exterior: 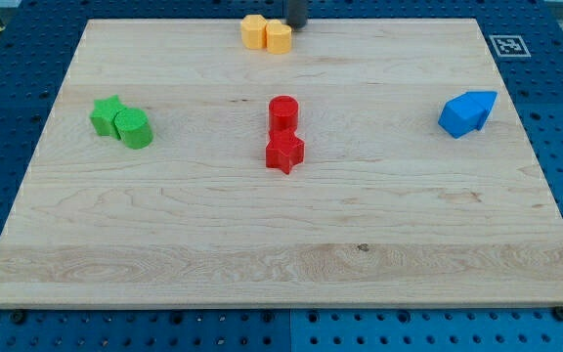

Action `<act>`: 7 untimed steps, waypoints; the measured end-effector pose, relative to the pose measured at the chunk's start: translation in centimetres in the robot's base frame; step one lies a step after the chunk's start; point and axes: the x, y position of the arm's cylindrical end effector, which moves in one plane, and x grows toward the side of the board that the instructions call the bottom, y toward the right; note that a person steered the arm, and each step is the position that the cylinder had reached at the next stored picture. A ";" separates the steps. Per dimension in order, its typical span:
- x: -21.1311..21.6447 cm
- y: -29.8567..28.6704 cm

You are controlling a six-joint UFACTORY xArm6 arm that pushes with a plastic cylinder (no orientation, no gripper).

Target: Move the hexagon close to the red circle

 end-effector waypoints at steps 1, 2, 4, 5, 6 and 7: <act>0.0 -5.9; 0.0 -6.1; 1.2 -4.1; 3.6 -4.2; 5.9 -4.2; 8.1 -4.1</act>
